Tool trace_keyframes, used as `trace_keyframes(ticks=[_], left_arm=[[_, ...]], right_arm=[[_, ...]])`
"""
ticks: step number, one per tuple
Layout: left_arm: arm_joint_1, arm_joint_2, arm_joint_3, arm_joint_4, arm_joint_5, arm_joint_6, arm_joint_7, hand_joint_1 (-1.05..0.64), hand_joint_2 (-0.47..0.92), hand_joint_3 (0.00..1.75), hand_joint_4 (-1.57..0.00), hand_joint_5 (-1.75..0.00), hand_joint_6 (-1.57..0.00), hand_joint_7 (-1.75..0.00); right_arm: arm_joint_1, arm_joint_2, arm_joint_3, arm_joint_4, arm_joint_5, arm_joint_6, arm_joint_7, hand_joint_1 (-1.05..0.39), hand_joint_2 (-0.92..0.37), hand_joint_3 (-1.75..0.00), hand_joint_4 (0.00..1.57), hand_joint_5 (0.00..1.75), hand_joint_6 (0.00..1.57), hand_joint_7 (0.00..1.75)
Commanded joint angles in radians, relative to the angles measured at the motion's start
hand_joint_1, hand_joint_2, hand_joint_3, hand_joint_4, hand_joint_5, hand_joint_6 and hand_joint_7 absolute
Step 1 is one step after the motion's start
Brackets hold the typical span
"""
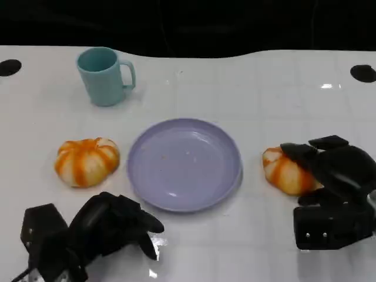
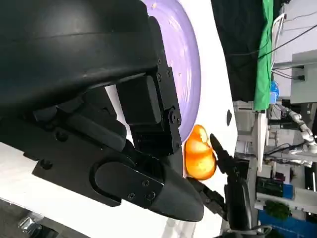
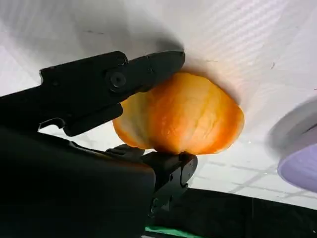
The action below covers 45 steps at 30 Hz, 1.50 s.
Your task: Grasp the bread from the table and place it into the plate.
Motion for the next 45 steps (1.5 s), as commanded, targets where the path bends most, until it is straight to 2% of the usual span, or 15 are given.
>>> trace_keyframes(ticks=[1,2,3,4,5,6,8,11,12,17,25,26,31,37,45], left_arm=[[0.013,0.019,-0.003,-0.009,0.006,-0.012,0.007,-1.05,0.92,0.04,-1.35,-0.82,-1.56,-0.09],[0.014,0.02,-0.004,-0.011,0.008,-0.012,0.009,-1.05,0.92,0.04,-1.35,-0.82,-1.56,-0.09],[0.015,0.02,-0.005,-0.012,0.009,-0.013,0.008,-1.05,0.92,0.04,-1.35,-0.82,-1.56,-0.08],[0.016,0.02,-0.005,-0.013,0.009,-0.012,0.008,-1.05,0.92,0.05,-1.35,-0.82,-1.56,-0.08],[0.016,0.021,-0.005,-0.014,0.008,-0.012,0.008,-1.05,0.92,0.05,-1.35,-0.82,-1.56,-0.08],[0.016,0.02,-0.006,-0.016,0.006,-0.008,0.008,-1.05,0.92,0.05,-1.35,-0.82,-1.56,-0.08],[0.017,0.02,-0.007,-0.017,0.004,-0.005,0.009,-1.05,0.92,0.04,-1.34,-0.82,-1.57,-0.08],[0.018,0.021,-0.008,-0.015,0.003,-0.01,0.006,-1.05,0.92,0.04,-1.34,-0.82,-1.57,-0.08],[0.018,0.021,-0.008,-0.016,0.004,-0.008,0.008,-1.05,0.92,0.04,-1.34,-0.82,-1.57,-0.08],[0.019,0.018,-0.007,-0.015,-0.005,-0.009,-0.004,-1.05,0.92,0.04,-1.34,-0.82,-1.57,-0.07],[0.017,0.018,-0.005,-0.013,-0.01,-0.003,-0.008,-1.05,0.92,0.03,-1.33,-0.82,-1.57,-0.07],[0.017,0.018,-0.005,-0.011,-0.012,-0.004,-0.011,-1.05,0.92,0.03,-1.33,-0.82,-1.57,-0.07],[0.012,0.02,-0.008,-0.004,-0.003,-0.003,-0.003,-1.05,0.92,0.03,-1.33,-0.82,-1.57,-0.07],[0.009,0.017,-0.008,0.0,-0.004,-0.012,-0.005,-1.05,0.92,0.03,-1.33,-0.82,-1.57,-0.07],[0.012,0.018,-0.01,0.0,0.005,-0.021,0.008,-1.05,0.92,0.05,-1.33,-0.83,-1.57,-0.06]], right_arm=[[-0.004,0.008,0.004,0.053,0.036,-0.031,-0.038,-0.4,-0.9,-0.02,0.38,0.44,0.45,0.09],[-0.002,0.009,0.001,0.06,0.044,-0.047,-0.067,-0.32,-0.91,-0.06,0.51,0.91,0.61,0.13],[-0.001,0.009,0.0,0.065,0.05,-0.061,-0.092,-0.29,-0.91,-0.1,0.58,1.14,0.7,0.17],[-0.001,0.008,-0.001,0.072,0.056,-0.078,-0.12,-0.27,-0.92,-0.15,0.65,1.28,0.8,0.21],[-0.002,0.007,0.001,0.079,0.059,-0.089,-0.137,-0.26,-0.89,-0.33,0.75,1.42,0.92,0.37],[-0.004,0.005,0.004,0.088,0.059,-0.107,-0.171,-0.25,-0.86,-0.43,0.78,1.47,0.93,0.49],[-0.009,0.004,0.008,0.105,0.057,-0.129,-0.219,-0.27,-0.73,-0.86,0.86,1.69,0.84,1.19],[-0.007,0.005,-0.001,0.107,0.064,-0.156,-0.305,-0.29,-0.6,-1.08,0.88,1.74,0.69,1.65],[-0.007,0.005,-0.002,0.107,0.064,-0.16,-0.323,-0.29,-0.58,-1.1,0.88,1.74,0.67,1.69],[-0.009,0.004,-0.007,0.094,0.067,-0.199,-0.43,-0.27,-0.53,-1.08,0.88,1.75,0.65,1.74],[-0.005,0.003,-0.025,0.05,0.093,-0.248,-0.474,-0.27,-0.49,-1.06,0.9,1.75,0.65,1.75],[-0.003,0.004,-0.03,0.043,0.103,-0.263,-0.474,-0.26,-0.45,-1.15,0.91,1.75,0.68,1.75],[0.011,0.002,-0.055,-0.001,0.137,-0.297,-0.447,-0.27,-0.39,-1.3,0.96,1.75,0.73,1.73],[0.032,-0.001,-0.084,-0.072,0.174,-0.329,-0.397,-0.26,-0.35,-1.34,0.96,1.75,0.73,1.73],[0.049,0.025,-0.112,-0.181,0.221,-0.328,-0.268,-0.26,-0.29,-1.42,0.92,1.75,0.7,1.71]])
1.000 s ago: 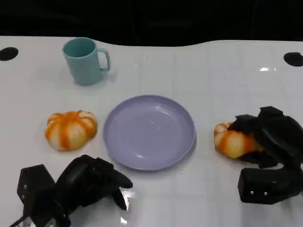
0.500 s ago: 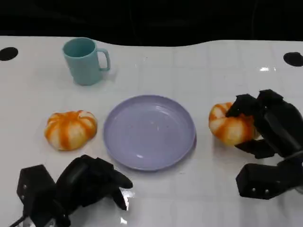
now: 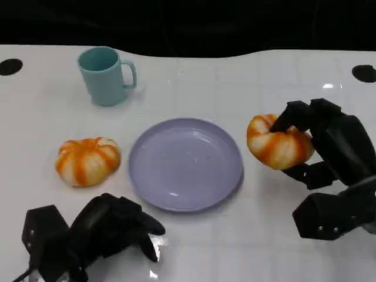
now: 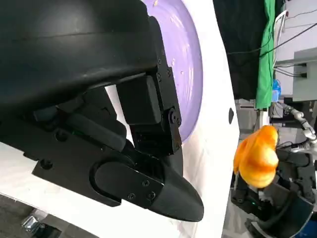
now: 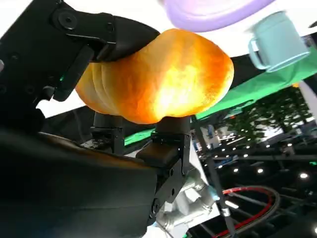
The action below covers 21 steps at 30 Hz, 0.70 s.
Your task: Grasp the bread from the table and place it into the plate.
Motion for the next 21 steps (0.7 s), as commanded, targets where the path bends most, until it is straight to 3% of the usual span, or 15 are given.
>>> trace_keyframes(ticks=[1,8,12,21], left_arm=[[0.006,0.016,0.003,0.007,0.004,-0.017,0.008,-1.05,0.92,0.05,-1.34,-0.83,-1.57,-0.06],[0.005,0.016,0.002,0.009,0.004,-0.02,0.008,-1.05,0.92,0.05,-1.34,-0.83,-1.57,-0.06],[0.009,0.02,0.002,0.004,-0.001,-0.017,-0.003,-1.05,0.92,0.05,-1.34,-0.83,-1.57,-0.07],[0.025,0.019,-0.004,-0.023,-0.001,-0.004,-0.002,-1.05,0.92,0.04,-1.34,-0.83,-1.57,-0.07]], right_arm=[[0.011,0.013,-0.017,-0.051,0.017,0.003,0.044,-0.27,-0.29,-1.43,0.92,1.75,0.7,1.71],[0.02,0.017,-0.035,-0.067,0.012,0.008,0.063,-0.27,-0.29,-1.44,0.93,1.75,0.7,1.7],[-0.056,0.102,0.014,-0.087,0.05,0.001,0.249,-0.22,-0.32,-1.37,0.93,1.75,0.77,1.61],[-0.117,0.186,0.031,-0.015,0.042,-0.003,0.315,-0.2,-0.33,-1.42,0.97,1.75,0.78,1.68]])
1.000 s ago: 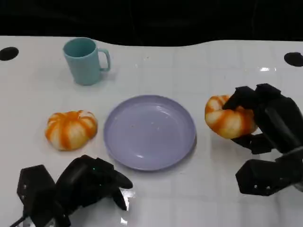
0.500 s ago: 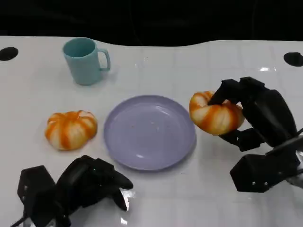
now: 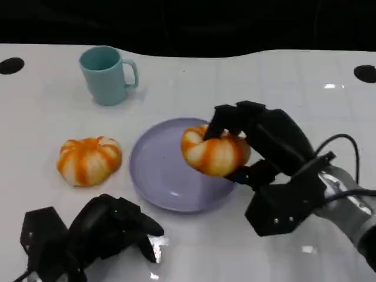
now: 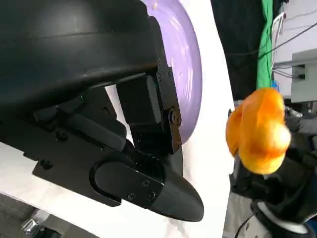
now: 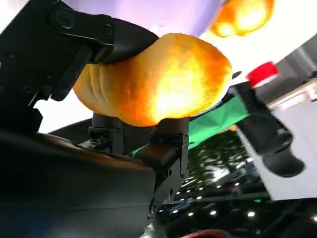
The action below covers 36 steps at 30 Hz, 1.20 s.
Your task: Grasp the bread from the table and place it into the plate.
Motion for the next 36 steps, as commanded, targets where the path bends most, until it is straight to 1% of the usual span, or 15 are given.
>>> trace_keyframes(ticks=[1,8,12,15,17,18,19,20,22,23,24,25,26,28,36], left_arm=[[0.013,0.014,-0.002,-0.011,-0.001,0.0,-0.005,-1.05,0.92,0.04,-1.34,-0.83,-1.57,-0.07],[0.016,0.016,-0.005,-0.015,0.003,-0.001,0.002,-1.05,0.92,0.04,-1.34,-0.83,-1.57,-0.07],[0.014,0.014,-0.004,-0.013,-0.001,-0.001,-0.003,-1.05,0.92,0.04,-1.34,-0.83,-1.57,-0.07],[0.015,0.013,-0.006,-0.014,0.002,-0.003,0.003,-1.05,0.92,0.04,-1.34,-0.83,-1.57,-0.07],[0.017,0.013,-0.008,-0.016,0.008,-0.004,0.011,-1.05,0.92,0.04,-1.34,-0.83,-1.57,-0.07],[0.017,0.012,-0.008,-0.016,0.008,-0.006,0.01,-1.05,0.92,0.04,-1.34,-0.83,-1.57,-0.07],[0.017,0.011,-0.008,-0.017,0.004,-0.001,0.009,-1.05,0.92,0.04,-1.34,-0.83,-1.57,-0.07],[0.017,0.009,-0.007,-0.019,0.001,0.004,0.007,-1.05,0.92,0.04,-1.34,-0.83,-1.57,-0.07],[0.016,0.007,-0.005,-0.019,-0.005,0.009,0.001,-1.05,0.92,0.04,-1.34,-0.83,-1.57,-0.07],[0.016,0.007,-0.004,-0.018,-0.008,0.009,-0.003,-1.05,0.92,0.04,-1.34,-0.83,-1.57,-0.06],[0.016,0.006,-0.003,-0.018,-0.009,0.008,-0.005,-1.05,0.92,0.03,-1.34,-0.83,-1.57,-0.06],[0.016,0.006,-0.005,-0.019,-0.006,0.005,-0.002,-1.05,0.92,0.03,-1.34,-0.83,-1.57,-0.06],[0.017,0.006,-0.006,-0.02,-0.004,0.003,0.0,-1.05,0.92,0.03,-1.34,-0.83,-1.57,-0.06],[0.017,0.005,-0.005,-0.021,-0.005,0.005,0.001,-1.05,0.92,0.03,-1.34,-0.83,-1.57,-0.06],[0.019,0.008,-0.007,-0.023,-0.001,0.005,0.002,-1.05,0.92,0.04,-1.34,-0.83,-1.57,-0.07]], right_arm=[[-0.031,0.017,0.006,0.036,0.006,-0.002,0.025,-0.2,-0.34,-1.42,0.97,1.75,0.78,1.68],[-0.059,0.054,0.01,0.084,0.004,0.012,0.034,-0.16,-0.33,-1.4,0.98,1.75,0.75,1.74],[-0.083,0.075,0.008,0.14,0.013,-0.002,0.03,-0.15,-0.31,-1.39,0.98,1.75,0.76,1.69],[-0.097,0.09,-0.007,0.178,0.043,0.011,0.067,-0.15,-0.34,-1.38,0.92,1.75,0.79,1.51],[-0.103,0.095,-0.015,0.195,0.059,0.018,0.087,-0.2,-0.43,-1.15,0.77,1.69,0.75,1.11],[-0.104,0.095,-0.019,0.199,0.068,0.02,0.103,-0.21,-0.46,-1.09,0.74,1.67,0.75,1.02],[-0.104,0.092,-0.02,0.198,0.074,0.028,0.125,-0.25,-0.54,-0.93,0.68,1.54,0.7,0.86],[-0.104,0.089,-0.02,0.195,0.078,0.036,0.144,-0.33,-0.73,-0.61,0.59,1.36,0.66,0.63],[-0.105,0.081,-0.016,0.18,0.075,0.06,0.177,-0.39,-0.87,-0.37,0.53,1.23,0.64,0.46],[-0.104,0.077,-0.012,0.171,0.071,0.073,0.191,-0.49,-0.9,-0.36,0.38,1.02,0.53,0.35],[-0.103,0.075,-0.01,0.163,0.069,0.082,0.201,-0.53,-0.91,-0.36,0.34,0.93,0.49,0.31],[-0.102,0.068,-0.005,0.151,0.061,0.1,0.216,-0.54,-0.92,-0.36,0.31,0.88,0.47,0.29],[-0.099,0.062,0.0,0.14,0.055,0.113,0.225,-0.64,-0.92,-0.39,0.17,0.77,0.35,0.21],[-0.091,0.053,0.005,0.119,0.047,0.132,0.236,-0.73,-0.92,-0.43,0.06,0.69,0.24,0.13],[-0.05,0.024,0.002,0.026,0.051,0.17,0.272,-0.88,-0.92,-0.48,0.0,0.53,0.12,0.05]])
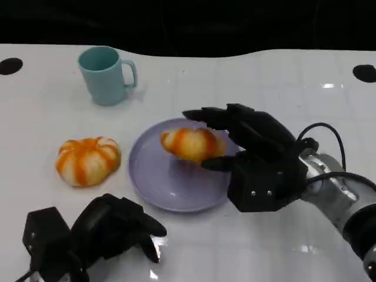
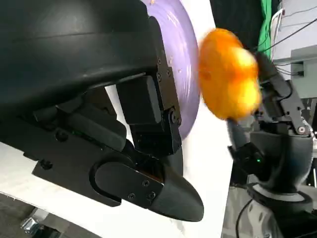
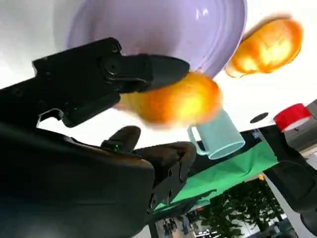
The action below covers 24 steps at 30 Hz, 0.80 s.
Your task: Grasp the bread from the table and place it into the plate.
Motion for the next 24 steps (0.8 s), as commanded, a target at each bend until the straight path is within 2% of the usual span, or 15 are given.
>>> trace_keyframes(ticks=[1,6,13,19,24], left_arm=[[0.015,0.015,0.002,-0.005,-0.003,0.001,-0.003,-1.05,0.92,0.04,-1.34,-0.83,-1.57,-0.07],[0.017,0.012,0.003,-0.012,-0.008,0.018,-0.001,-1.05,0.92,0.03,-1.34,-0.83,-1.57,-0.07],[0.02,0.012,0.004,-0.019,-0.011,0.022,-0.007,-1.05,0.92,0.02,-1.34,-0.82,-1.57,-0.07],[0.022,0.011,0.003,-0.022,-0.009,0.019,-0.004,-1.05,0.92,0.02,-1.34,-0.82,-1.57,-0.07],[0.018,0.012,0.004,-0.013,-0.008,0.016,-0.006,-1.05,0.92,0.02,-1.35,-0.82,-1.57,-0.07]], right_arm=[[0.031,-0.028,-0.003,-0.056,0.008,0.016,0.026,-0.89,-0.92,-0.48,0.0,0.52,0.12,0.05],[0.052,-0.04,-0.012,-0.096,0.024,0.025,0.058,-0.92,-0.92,-0.51,0.0,0.46,0.1,0.03],[0.112,-0.07,-0.037,-0.195,0.071,0.027,0.121,-0.91,-0.92,-0.5,0.0,0.46,0.1,0.03],[0.205,-0.099,-0.077,-0.302,0.122,-0.013,0.134,-0.85,-0.92,-0.46,0.07,0.53,0.18,0.06],[0.296,-0.119,-0.109,-0.396,0.151,-0.035,0.129,-0.77,-0.92,-0.42,0.23,0.63,0.34,0.13]])
